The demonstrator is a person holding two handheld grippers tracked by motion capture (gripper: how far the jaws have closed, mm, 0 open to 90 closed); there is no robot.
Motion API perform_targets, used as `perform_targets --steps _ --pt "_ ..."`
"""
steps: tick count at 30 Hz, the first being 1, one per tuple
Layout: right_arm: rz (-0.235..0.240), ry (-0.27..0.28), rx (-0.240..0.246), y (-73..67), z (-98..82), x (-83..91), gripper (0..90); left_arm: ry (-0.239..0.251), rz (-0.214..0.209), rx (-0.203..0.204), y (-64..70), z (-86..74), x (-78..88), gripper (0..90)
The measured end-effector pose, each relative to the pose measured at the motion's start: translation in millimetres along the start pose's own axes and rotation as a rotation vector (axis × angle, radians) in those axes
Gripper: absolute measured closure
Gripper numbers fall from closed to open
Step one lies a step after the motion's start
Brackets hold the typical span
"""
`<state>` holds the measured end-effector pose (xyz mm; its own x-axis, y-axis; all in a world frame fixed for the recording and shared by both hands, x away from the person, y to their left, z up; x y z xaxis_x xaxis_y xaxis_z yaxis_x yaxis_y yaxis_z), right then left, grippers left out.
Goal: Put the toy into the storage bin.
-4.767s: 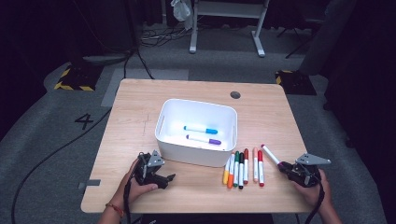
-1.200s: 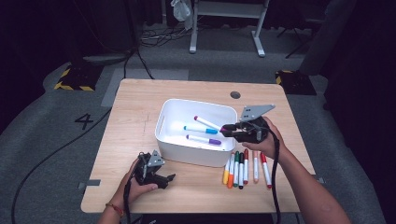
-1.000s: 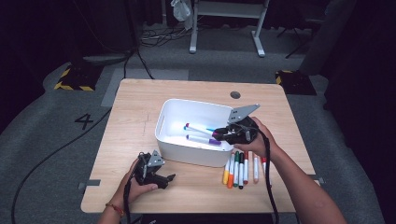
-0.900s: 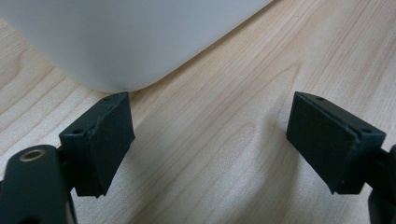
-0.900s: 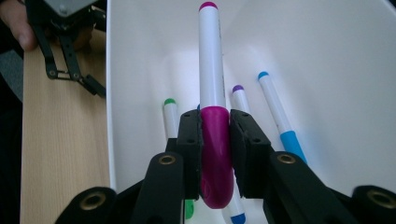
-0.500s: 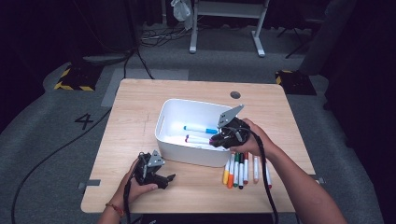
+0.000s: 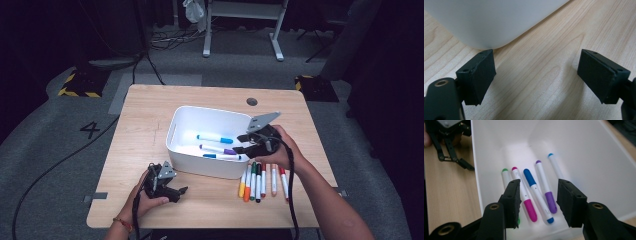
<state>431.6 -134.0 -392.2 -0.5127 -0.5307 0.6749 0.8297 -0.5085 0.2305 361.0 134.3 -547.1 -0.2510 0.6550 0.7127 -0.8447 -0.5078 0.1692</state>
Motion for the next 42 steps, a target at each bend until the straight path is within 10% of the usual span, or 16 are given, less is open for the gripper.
perform_targets --steps 9,22,33,42 --pt "-0.194 0.038 -0.087 23.2 -62.0 48.5 53.3 0.000 0.000 0.001 0.0 0.0 0.0 15.0" --pt "-0.273 -0.139 -0.289 34.1 -173.8 25.2 51.6 0.000 0.000 0.001 -0.1 0.0 0.0 15.0" --pt "-0.263 -0.185 -0.385 33.1 -206.2 6.3 51.6 0.000 0.000 0.001 -0.1 0.0 0.0 15.0" --pt "-0.291 -0.168 -0.393 39.5 -216.7 3.6 74.0 0.000 0.000 0.000 0.0 0.0 0.0 15.0"
Point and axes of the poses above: each handheld gripper's, and its own axes: x roughly backward along the jaws, z roughly out of its top, y roughly to its right, the point moved 6 cm from there along -x, roughly forward along the jaws, and after that the axes turned 12 degrees about -z, right-handed, at the moved point
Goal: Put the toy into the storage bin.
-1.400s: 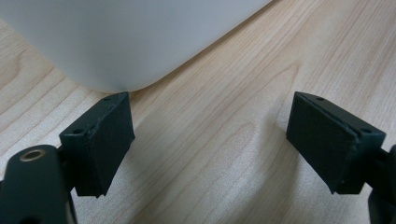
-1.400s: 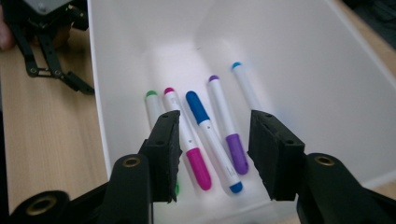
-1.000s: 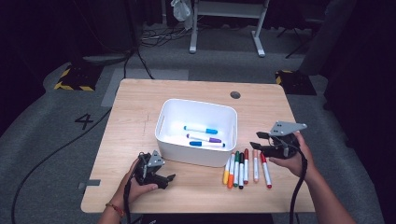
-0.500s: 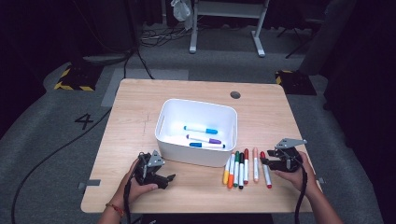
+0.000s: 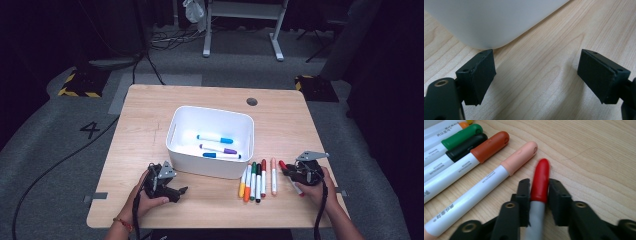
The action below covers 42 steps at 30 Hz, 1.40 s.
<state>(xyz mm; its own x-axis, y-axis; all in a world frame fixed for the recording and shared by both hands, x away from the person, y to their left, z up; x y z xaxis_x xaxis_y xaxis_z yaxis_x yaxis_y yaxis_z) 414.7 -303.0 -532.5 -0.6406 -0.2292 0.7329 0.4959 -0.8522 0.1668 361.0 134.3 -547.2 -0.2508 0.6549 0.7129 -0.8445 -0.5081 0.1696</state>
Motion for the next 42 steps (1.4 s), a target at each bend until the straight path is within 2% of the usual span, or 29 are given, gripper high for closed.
perform_targets --steps 5,7,13,19,29,35,42 --pt "0.002 0.017 0.005 2.5 -0.4 0.4 74.7 0.000 0.000 0.000 0.1 0.0 0.0 15.0" --pt "0.024 0.036 -0.006 3.9 1.8 4.6 74.7 0.000 0.000 0.000 0.0 0.0 0.0 15.0" --pt "0.063 0.150 -0.028 9.3 23.2 30.7 74.9 0.000 0.000 0.000 0.0 0.0 0.0 15.0" --pt "0.108 0.253 -0.001 3.5 53.6 58.7 74.9 0.000 0.000 0.000 0.0 0.0 0.0 15.0" --pt "0.160 0.387 0.101 -20.9 117.0 99.7 74.8 0.000 0.000 0.000 0.0 0.0 0.0 15.0" --pt "0.191 0.430 0.164 -41.6 148.3 110.0 74.8 0.000 0.000 0.001 0.0 0.0 0.0 15.0" --pt "0.256 0.454 0.202 -63.4 182.1 114.9 74.8 0.000 0.000 0.000 -0.1 0.0 0.0 15.0"
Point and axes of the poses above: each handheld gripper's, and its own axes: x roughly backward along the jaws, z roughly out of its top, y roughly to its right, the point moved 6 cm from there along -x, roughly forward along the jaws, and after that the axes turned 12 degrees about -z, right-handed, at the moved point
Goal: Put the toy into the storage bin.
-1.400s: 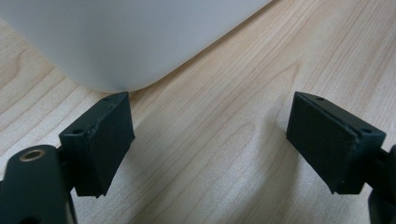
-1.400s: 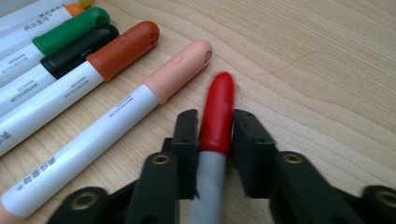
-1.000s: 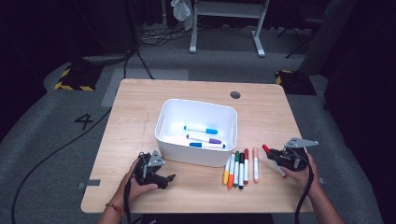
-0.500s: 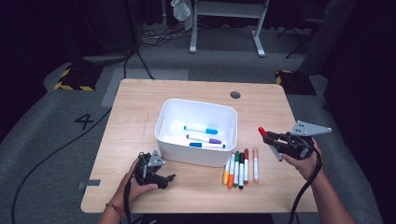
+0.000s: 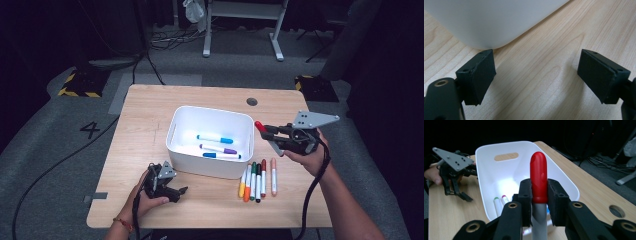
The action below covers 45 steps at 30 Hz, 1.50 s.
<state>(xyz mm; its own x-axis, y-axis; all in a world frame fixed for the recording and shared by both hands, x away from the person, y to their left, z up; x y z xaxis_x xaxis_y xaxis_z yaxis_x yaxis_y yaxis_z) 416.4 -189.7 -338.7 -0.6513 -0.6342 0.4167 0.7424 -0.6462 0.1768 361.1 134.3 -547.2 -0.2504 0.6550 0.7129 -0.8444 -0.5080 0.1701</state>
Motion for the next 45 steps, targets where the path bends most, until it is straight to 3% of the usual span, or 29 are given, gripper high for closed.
perform_targets --steps 9,18,23,31,36,41,45 --pt "0.059 -0.014 0.049 -20.7 31.0 -30.6 74.8 0.000 0.000 0.000 0.0 0.0 0.0 15.0" --pt "0.104 -0.061 0.075 -38.5 44.9 -66.3 74.8 0.000 0.000 0.000 0.0 0.0 0.0 15.0" --pt "0.133 -0.126 0.087 -47.9 40.7 -90.2 74.8 -0.001 0.000 -0.001 0.0 0.0 0.1 15.0" --pt "0.153 -0.276 0.113 -63.8 21.6 -120.6 74.8 0.000 0.000 -0.001 0.1 0.0 0.0 15.0" --pt "0.172 -0.357 0.156 -75.6 9.3 -130.5 74.8 0.000 0.000 -0.001 0.0 0.0 0.0 15.0" --pt "0.170 -0.405 0.192 -83.8 2.8 -136.6 74.7 0.000 0.000 -0.001 0.0 0.0 0.0 15.0" --pt "0.211 -0.447 0.237 -93.4 0.3 -135.6 74.6 0.000 0.000 -0.001 0.0 0.0 0.0 15.0"
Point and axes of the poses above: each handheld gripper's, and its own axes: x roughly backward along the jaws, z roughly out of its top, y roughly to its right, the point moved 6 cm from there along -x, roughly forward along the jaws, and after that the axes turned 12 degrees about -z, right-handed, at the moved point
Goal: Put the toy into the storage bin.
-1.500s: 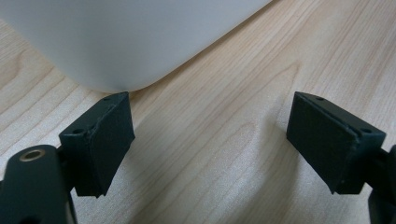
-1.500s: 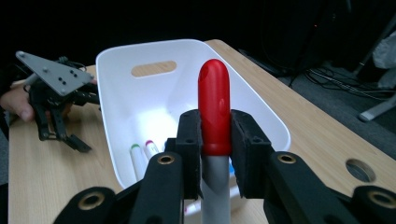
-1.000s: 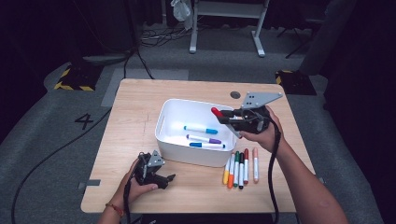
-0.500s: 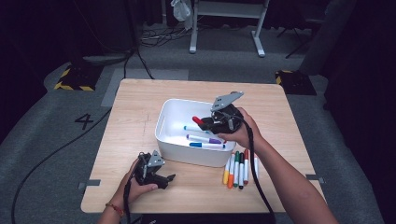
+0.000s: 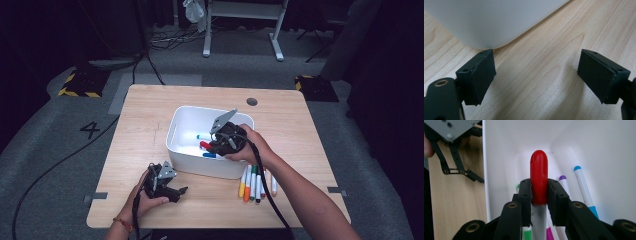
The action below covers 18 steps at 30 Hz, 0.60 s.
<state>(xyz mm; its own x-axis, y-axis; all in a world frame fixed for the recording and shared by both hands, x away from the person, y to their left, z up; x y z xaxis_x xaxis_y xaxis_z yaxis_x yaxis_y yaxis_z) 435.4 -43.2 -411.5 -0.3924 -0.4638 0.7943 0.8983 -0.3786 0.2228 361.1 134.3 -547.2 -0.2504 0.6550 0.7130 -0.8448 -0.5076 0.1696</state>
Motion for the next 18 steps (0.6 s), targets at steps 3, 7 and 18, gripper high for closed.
perform_targets --steps 3,7,18 --pt "0.010 -0.017 0.018 -4.5 1.0 -1.7 74.4 0.000 -0.001 0.000 0.1 0.0 0.1 15.0" --pt "0.016 -0.021 0.033 -8.8 2.5 -2.4 72.6 0.000 0.000 0.000 0.0 0.0 0.0 15.0" --pt "-0.038 0.062 -0.034 3.1 3.1 7.9 54.6 0.000 -0.001 0.000 0.1 0.0 -0.1 15.0"
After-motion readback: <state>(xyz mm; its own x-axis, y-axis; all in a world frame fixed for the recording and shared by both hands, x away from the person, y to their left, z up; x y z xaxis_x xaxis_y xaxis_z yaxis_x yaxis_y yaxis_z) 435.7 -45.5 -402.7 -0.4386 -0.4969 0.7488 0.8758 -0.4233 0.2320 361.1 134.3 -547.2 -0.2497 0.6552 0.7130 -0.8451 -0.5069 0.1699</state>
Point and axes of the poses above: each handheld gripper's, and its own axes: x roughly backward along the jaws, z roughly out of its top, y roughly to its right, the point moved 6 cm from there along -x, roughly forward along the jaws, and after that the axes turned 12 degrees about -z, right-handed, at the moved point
